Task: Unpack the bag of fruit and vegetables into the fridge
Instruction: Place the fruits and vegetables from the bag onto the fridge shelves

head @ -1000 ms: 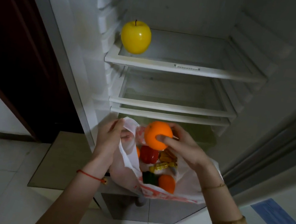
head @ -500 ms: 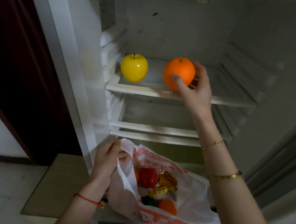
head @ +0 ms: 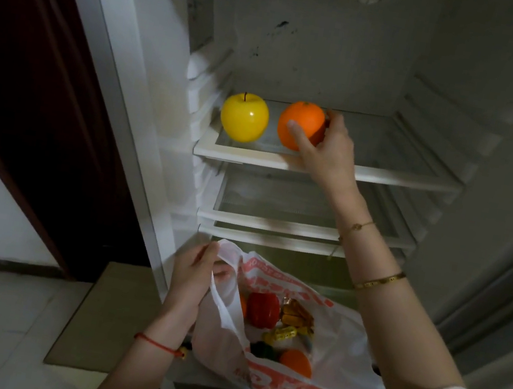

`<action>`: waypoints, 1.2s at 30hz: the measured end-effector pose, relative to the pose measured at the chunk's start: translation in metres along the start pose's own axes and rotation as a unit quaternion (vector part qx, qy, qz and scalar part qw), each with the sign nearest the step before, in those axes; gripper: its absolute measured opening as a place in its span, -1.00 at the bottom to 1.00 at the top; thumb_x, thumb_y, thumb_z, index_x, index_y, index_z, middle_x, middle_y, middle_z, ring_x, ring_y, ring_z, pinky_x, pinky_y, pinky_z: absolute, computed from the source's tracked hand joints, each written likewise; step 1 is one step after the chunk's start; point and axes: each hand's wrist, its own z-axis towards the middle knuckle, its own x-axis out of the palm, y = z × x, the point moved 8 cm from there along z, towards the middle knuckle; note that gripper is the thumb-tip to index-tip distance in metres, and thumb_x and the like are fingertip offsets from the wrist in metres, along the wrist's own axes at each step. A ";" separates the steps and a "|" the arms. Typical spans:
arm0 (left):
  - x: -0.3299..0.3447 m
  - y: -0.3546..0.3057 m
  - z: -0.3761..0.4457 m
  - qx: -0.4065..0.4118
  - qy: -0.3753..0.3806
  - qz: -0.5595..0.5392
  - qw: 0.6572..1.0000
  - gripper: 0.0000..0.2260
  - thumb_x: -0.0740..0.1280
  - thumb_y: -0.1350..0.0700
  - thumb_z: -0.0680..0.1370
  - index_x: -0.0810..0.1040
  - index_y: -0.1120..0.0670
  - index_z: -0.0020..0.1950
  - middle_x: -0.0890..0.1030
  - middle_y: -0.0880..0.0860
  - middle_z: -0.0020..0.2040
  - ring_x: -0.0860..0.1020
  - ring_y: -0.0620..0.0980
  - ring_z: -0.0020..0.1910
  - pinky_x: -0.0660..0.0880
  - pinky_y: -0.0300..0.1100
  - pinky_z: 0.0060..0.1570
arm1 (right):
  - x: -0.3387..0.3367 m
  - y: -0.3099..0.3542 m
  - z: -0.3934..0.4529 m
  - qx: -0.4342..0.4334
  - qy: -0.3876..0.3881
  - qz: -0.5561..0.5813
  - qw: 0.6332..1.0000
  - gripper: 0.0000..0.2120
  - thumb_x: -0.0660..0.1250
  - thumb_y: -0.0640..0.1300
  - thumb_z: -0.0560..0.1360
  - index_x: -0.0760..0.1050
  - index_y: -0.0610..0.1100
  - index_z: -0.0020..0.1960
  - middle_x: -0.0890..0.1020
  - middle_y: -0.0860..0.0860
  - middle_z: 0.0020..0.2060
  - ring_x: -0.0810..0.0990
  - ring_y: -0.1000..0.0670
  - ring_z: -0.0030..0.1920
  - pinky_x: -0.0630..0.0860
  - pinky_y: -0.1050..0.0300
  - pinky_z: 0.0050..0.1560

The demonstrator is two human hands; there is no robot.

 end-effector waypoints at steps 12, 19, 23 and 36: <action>-0.004 0.011 -0.008 -0.007 -0.012 0.008 1.000 -0.83 0.27 0.13 0.61 0.61 0.01 -0.13 0.68 0.03 -0.23 0.67 0.04 -0.18 0.59 0.05 0.06 | -0.053 -0.002 -0.111 -0.088 -0.040 0.056 0.994 -0.80 0.36 -0.05 0.56 0.53 -0.20 -0.08 0.61 -0.01 -0.25 0.59 0.07 -0.25 0.52 0.23 -0.21; -0.005 0.017 -0.019 0.001 0.005 0.021 1.000 -0.87 0.23 0.14 0.62 0.57 0.12 0.05 0.66 0.02 -0.23 0.65 -0.16 -0.36 0.61 -0.23 -0.22 | 0.044 -0.132 -0.221 0.011 0.369 -0.156 0.916 -0.88 0.39 0.02 0.50 0.63 -0.01 -0.12 0.64 0.12 -0.23 0.57 0.20 -0.24 0.55 0.15 -0.11; -0.004 0.022 -0.025 -0.007 0.009 0.026 1.000 -0.86 0.25 0.13 0.62 0.58 0.04 -0.08 0.67 -0.03 -0.34 0.65 -0.13 -0.36 0.60 -0.11 -0.09 | 0.068 -0.208 -0.279 0.170 0.471 -0.189 0.845 -0.30 0.23 0.46 0.37 0.51 -0.07 0.22 0.58 -0.02 0.15 0.54 0.01 0.13 0.46 0.08 0.25; -0.003 0.028 -0.035 -0.023 0.006 0.032 0.999 -0.87 0.26 0.10 0.61 0.57 0.02 -0.08 0.65 0.03 -0.27 0.65 -0.14 -0.35 0.61 -0.18 -0.14 | 0.084 -0.239 -0.309 0.093 0.453 -0.319 0.827 -0.22 0.40 0.14 0.48 0.08 -0.02 0.54 0.29 -0.07 0.49 0.31 -0.13 0.46 0.25 0.00 0.47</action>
